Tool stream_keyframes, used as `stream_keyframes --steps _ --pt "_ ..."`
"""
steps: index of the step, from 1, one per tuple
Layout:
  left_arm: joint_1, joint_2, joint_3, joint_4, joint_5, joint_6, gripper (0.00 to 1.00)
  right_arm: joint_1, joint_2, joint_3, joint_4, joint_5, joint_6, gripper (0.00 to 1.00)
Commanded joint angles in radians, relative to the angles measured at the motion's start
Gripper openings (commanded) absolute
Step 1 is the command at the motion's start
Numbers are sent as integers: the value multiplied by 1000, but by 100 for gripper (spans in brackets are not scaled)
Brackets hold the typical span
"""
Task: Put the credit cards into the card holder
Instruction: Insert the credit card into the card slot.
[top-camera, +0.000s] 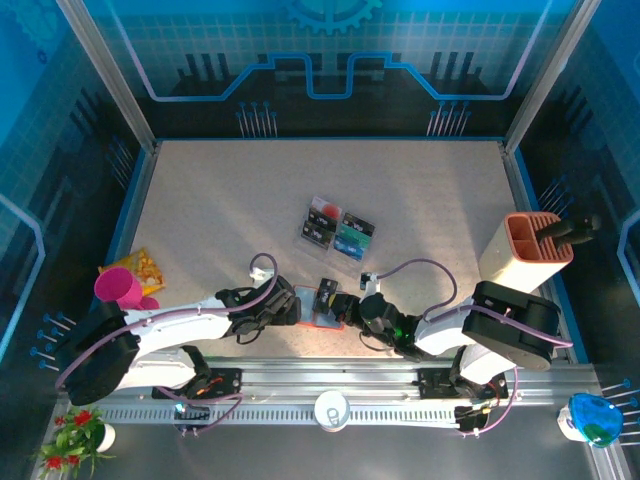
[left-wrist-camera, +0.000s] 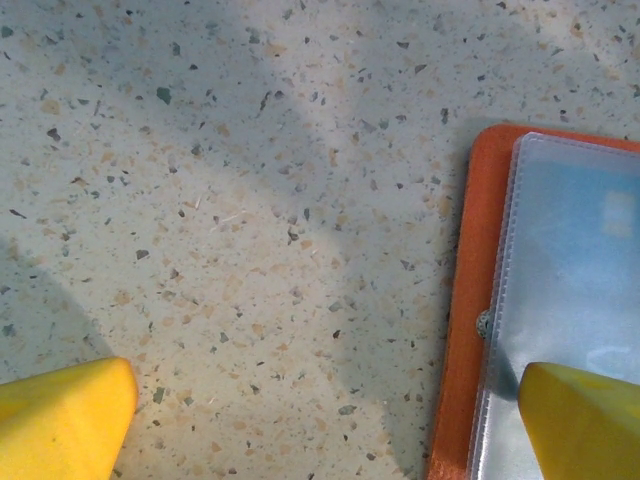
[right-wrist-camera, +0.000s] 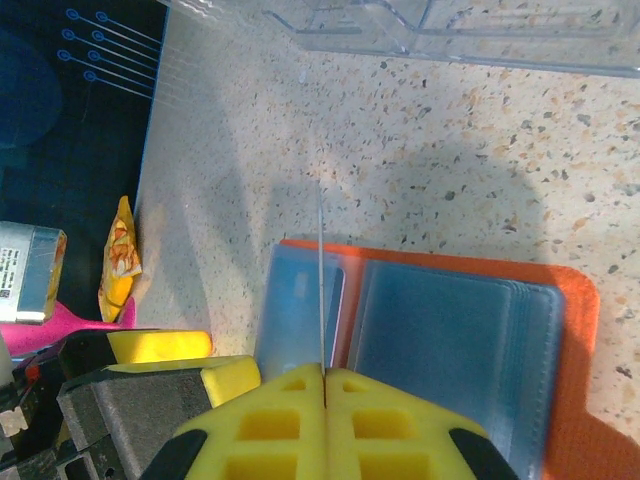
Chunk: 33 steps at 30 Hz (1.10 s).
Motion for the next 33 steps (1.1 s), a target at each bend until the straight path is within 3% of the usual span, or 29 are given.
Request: stream_keyframes --steps 1,33 --pt "-6 12 -15 2 -5 -10 99 18 22 2 35 33 19 0" --pt "-6 10 -27 17 -4 -13 99 57 117 10 93 28 80 0"
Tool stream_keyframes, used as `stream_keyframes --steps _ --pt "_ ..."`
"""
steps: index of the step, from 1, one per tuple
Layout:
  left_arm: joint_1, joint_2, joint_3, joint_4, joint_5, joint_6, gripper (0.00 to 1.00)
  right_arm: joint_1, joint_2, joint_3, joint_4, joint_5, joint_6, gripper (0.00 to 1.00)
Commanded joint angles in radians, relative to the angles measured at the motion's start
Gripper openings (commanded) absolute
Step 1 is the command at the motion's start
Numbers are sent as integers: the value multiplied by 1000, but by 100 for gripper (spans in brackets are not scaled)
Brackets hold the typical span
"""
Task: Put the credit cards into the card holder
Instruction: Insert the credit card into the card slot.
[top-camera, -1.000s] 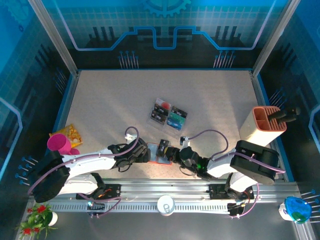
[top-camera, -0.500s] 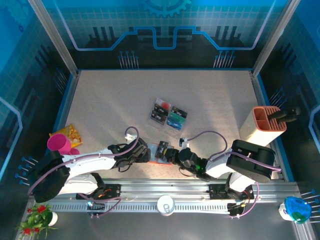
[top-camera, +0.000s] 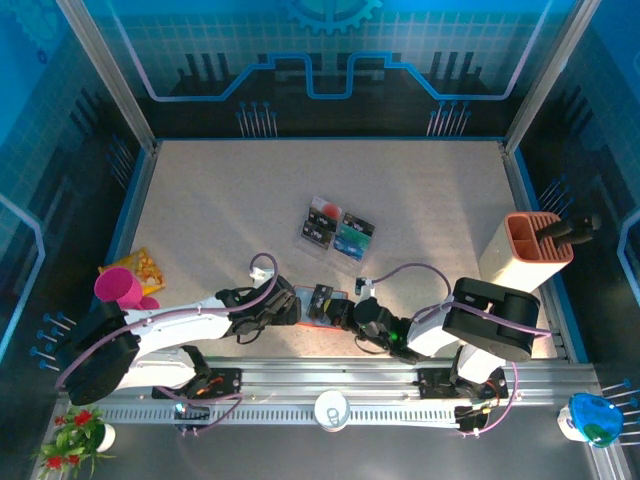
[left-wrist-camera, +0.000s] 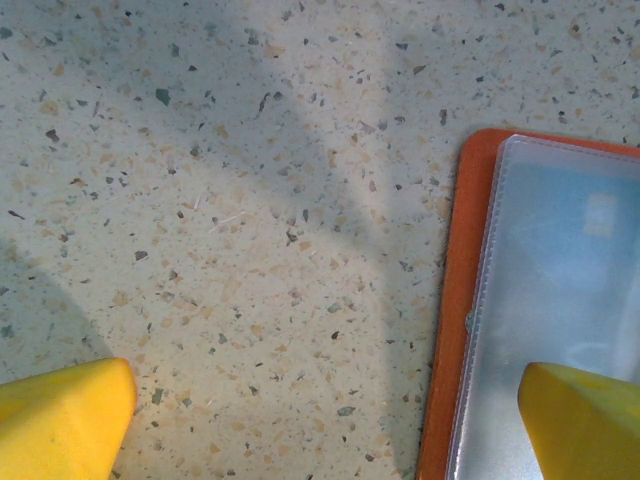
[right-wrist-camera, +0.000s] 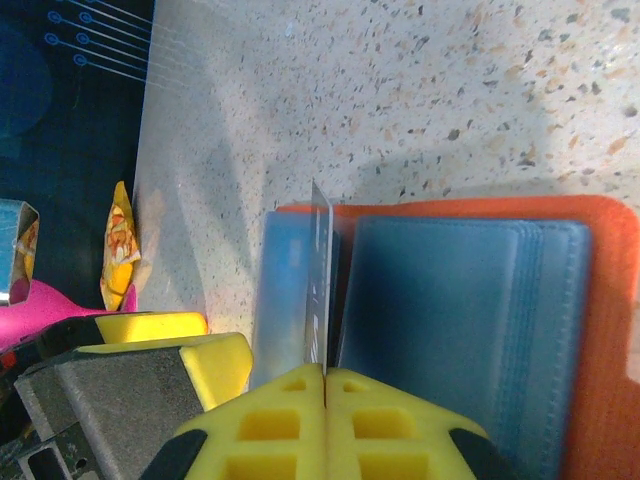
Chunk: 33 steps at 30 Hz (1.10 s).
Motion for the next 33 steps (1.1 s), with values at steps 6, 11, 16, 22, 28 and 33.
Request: stream_keyframes --steps 6,11,16,22,28,33 --pt "-6 12 -27 17 -4 -12 99 31 -2 -13 -23 42 47 0" --pt "-6 15 -28 19 -3 -12 99 39 -10 -15 -52 48 70 0" --pt "-6 14 -29 21 -2 -13 99 44 -25 -13 -105 50 98 0" --pt "-6 15 -28 22 -2 -13 99 44 -59 1 -197 46 116 0" --pt "-6 20 -28 25 -2 -14 99 45 -72 16 -254 35 122 0" --pt "-6 21 -29 28 -1 -13 99 41 -46 29 -241 9 120 0"
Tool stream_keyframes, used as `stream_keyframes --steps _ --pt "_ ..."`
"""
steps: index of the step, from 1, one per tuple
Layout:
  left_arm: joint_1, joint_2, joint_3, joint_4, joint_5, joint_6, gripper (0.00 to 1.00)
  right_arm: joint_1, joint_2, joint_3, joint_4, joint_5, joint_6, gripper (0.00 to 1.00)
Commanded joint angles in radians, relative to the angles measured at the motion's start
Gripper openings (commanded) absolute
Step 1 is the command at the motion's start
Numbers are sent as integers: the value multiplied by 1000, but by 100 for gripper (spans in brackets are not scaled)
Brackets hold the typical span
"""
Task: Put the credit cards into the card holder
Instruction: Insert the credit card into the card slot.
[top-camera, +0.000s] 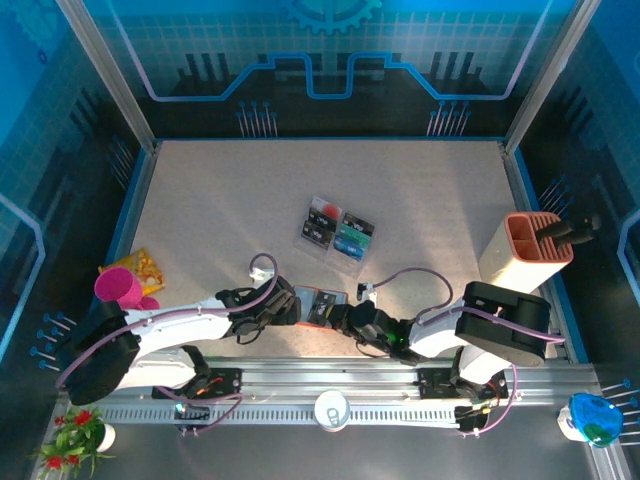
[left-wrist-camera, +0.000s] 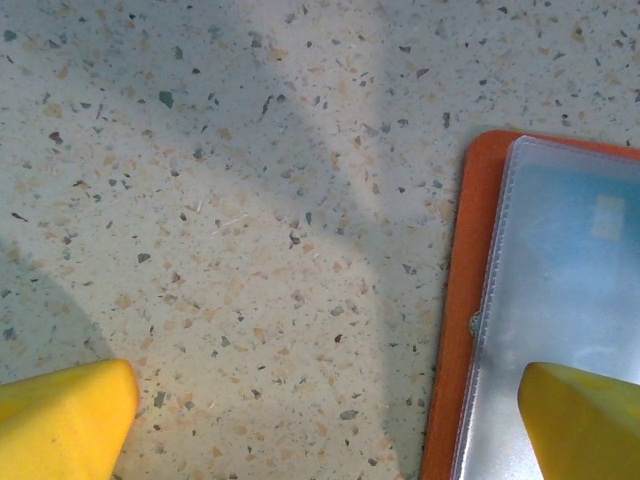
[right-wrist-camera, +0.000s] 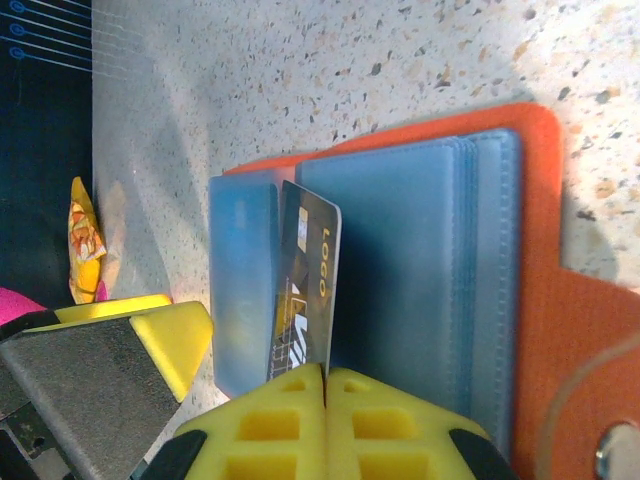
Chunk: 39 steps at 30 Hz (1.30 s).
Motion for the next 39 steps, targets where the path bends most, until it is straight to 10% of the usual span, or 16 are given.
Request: stream_keyframes --steps 1,39 --pt "-6 19 -23 18 6 -14 99 7 25 15 -50 -1 8 0" --pt "-6 -1 -29 8 0 -12 99 -52 79 77 -134 -160 21 0"
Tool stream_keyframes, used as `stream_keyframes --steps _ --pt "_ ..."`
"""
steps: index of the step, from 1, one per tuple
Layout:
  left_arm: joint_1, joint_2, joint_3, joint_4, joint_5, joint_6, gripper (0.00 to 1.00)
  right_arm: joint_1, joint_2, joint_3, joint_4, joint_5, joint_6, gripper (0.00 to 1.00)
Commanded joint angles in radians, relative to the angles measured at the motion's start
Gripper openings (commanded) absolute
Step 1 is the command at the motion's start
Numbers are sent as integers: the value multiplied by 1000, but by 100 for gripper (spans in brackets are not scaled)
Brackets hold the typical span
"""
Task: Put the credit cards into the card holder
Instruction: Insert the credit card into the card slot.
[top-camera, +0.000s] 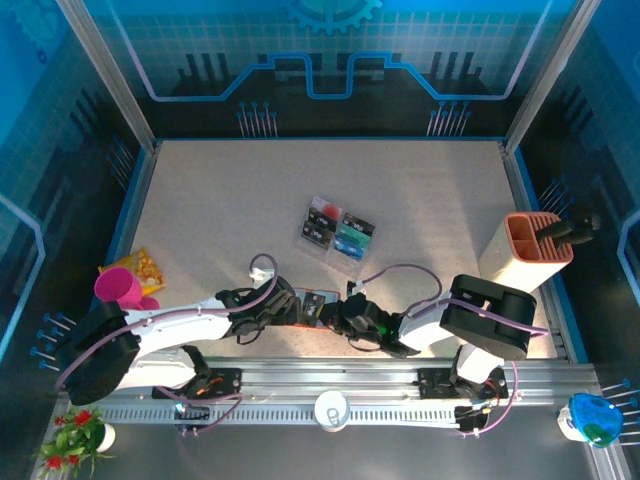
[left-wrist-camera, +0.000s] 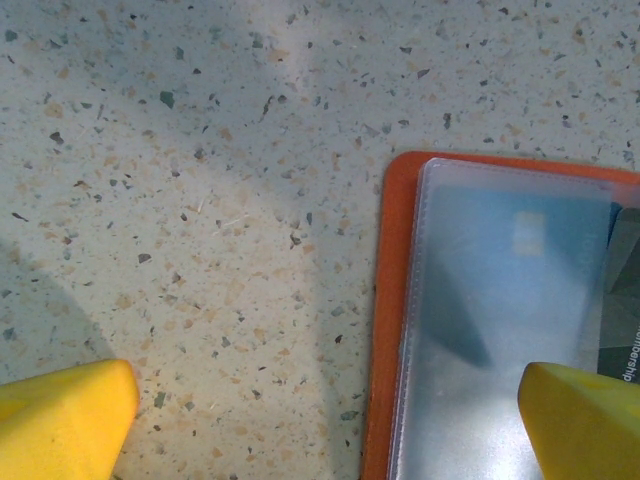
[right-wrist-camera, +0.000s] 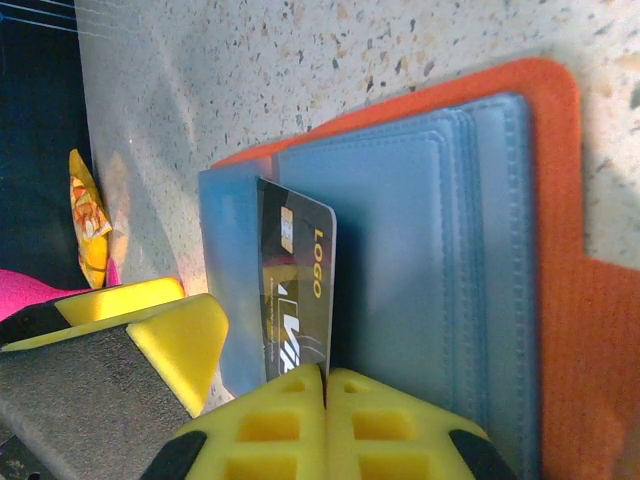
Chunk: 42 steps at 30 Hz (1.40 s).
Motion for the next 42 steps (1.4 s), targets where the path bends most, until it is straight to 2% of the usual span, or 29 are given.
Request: stream_keyframes --steps 1,8,24,32,37,42 --pt "-6 -2 -28 5 1 -12 99 -7 -15 -1 -136 -16 -16 0" --pt "-6 -4 -31 9 3 -14 99 -7 -53 33 -232 -23 -48 0" --pt "-6 -13 -33 5 2 -18 99 -30 21 74 -225 -84 -67 0" --pt "23 -104 -3 -192 -124 -157 99 -41 -14 78 -272 -87 -93 0" --pt "47 -108 -29 -181 -100 -178 99 -48 -30 79 -292 -94 -110 0" --pt "50 -30 -36 -122 -43 -154 99 -58 -38 91 -310 -112 -131 0"
